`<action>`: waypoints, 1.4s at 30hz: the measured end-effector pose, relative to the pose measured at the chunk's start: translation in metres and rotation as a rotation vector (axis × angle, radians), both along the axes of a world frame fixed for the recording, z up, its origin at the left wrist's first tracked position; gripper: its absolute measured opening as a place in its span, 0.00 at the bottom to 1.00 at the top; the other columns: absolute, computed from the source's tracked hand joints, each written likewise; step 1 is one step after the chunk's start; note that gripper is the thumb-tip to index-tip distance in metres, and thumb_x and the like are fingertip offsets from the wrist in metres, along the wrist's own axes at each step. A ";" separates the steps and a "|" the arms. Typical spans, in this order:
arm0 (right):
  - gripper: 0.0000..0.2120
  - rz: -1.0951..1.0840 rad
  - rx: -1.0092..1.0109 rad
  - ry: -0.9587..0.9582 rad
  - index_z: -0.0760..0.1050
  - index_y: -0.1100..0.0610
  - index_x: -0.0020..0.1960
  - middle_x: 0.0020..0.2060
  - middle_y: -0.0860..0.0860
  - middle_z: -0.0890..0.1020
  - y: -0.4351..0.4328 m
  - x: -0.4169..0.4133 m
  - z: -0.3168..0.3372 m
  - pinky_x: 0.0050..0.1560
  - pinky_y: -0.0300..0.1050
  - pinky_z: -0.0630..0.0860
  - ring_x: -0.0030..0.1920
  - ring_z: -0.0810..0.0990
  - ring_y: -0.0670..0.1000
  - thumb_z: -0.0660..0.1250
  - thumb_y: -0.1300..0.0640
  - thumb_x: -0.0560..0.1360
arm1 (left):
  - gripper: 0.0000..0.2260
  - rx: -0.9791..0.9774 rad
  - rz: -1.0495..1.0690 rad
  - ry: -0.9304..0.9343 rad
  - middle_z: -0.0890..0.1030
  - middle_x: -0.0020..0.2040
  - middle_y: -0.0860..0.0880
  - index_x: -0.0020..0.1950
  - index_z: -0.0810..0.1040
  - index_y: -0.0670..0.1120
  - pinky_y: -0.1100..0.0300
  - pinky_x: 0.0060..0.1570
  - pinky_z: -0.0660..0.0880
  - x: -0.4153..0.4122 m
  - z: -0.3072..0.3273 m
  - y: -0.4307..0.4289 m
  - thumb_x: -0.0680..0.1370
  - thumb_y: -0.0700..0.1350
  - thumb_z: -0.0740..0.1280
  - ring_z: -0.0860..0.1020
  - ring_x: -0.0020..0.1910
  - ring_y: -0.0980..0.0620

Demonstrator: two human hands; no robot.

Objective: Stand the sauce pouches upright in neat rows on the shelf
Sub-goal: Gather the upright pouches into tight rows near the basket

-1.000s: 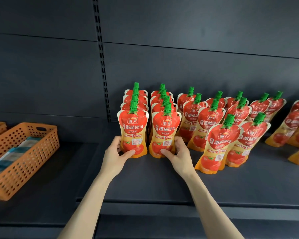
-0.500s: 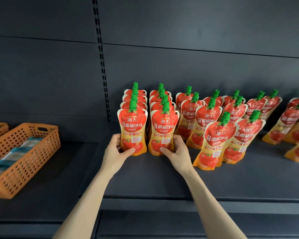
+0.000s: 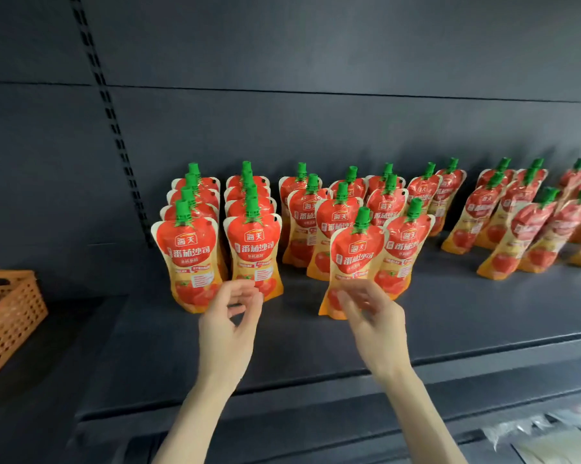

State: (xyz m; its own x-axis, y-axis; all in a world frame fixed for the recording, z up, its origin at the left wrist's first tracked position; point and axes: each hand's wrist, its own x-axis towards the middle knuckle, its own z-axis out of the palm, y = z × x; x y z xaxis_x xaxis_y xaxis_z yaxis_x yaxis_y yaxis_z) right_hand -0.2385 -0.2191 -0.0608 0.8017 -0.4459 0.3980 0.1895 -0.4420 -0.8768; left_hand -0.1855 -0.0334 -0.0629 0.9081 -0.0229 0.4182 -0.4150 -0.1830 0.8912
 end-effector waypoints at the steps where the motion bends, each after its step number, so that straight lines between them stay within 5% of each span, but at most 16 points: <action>1: 0.05 -0.021 0.010 -0.026 0.79 0.52 0.47 0.40 0.42 0.83 -0.011 -0.005 0.005 0.42 0.28 0.73 0.43 0.80 0.40 0.68 0.61 0.75 | 0.05 -0.004 -0.039 -0.011 0.80 0.46 0.55 0.50 0.77 0.48 0.66 0.48 0.75 0.000 0.005 -0.015 0.75 0.40 0.68 0.78 0.48 0.59; 10: 0.06 -0.073 0.001 -0.142 0.76 0.54 0.52 0.45 0.47 0.82 -0.120 -0.002 0.024 0.48 0.34 0.75 0.48 0.79 0.44 0.68 0.60 0.75 | 0.28 -0.109 -0.169 0.105 0.77 0.57 0.60 0.63 0.69 0.53 0.65 0.56 0.73 0.003 0.014 -0.134 0.67 0.60 0.72 0.75 0.58 0.62; 18: 0.22 0.146 0.126 0.027 0.68 0.52 0.61 0.55 0.46 0.77 -0.164 0.024 0.004 0.53 0.38 0.75 0.55 0.77 0.44 0.73 0.56 0.71 | 0.19 -0.103 0.068 0.198 0.80 0.54 0.55 0.61 0.72 0.50 0.53 0.56 0.76 -0.007 -0.013 -0.168 0.72 0.49 0.71 0.78 0.55 0.58; 21: 0.19 0.275 0.179 0.105 0.70 0.51 0.60 0.51 0.43 0.80 -0.167 0.036 -0.003 0.48 0.33 0.75 0.50 0.79 0.39 0.72 0.56 0.71 | 0.18 -0.096 0.034 0.245 0.80 0.54 0.56 0.59 0.73 0.53 0.55 0.56 0.76 -0.008 -0.015 -0.168 0.71 0.52 0.70 0.78 0.54 0.60; 27: 0.11 0.371 0.231 0.118 0.76 0.57 0.54 0.45 0.51 0.84 -0.167 0.045 -0.011 0.47 0.44 0.77 0.46 0.82 0.48 0.71 0.57 0.73 | 0.20 -0.119 -0.028 0.266 0.81 0.55 0.56 0.60 0.72 0.56 0.64 0.51 0.77 -0.014 -0.011 -0.167 0.69 0.52 0.69 0.78 0.55 0.60; 42: 0.10 0.670 0.409 0.099 0.75 0.55 0.57 0.49 0.50 0.84 -0.054 0.019 0.007 0.48 0.42 0.79 0.51 0.82 0.49 0.66 0.60 0.76 | 0.11 -0.191 0.151 0.154 0.82 0.47 0.61 0.55 0.75 0.53 0.71 0.41 0.75 -0.050 0.001 -0.060 0.74 0.46 0.67 0.80 0.49 0.62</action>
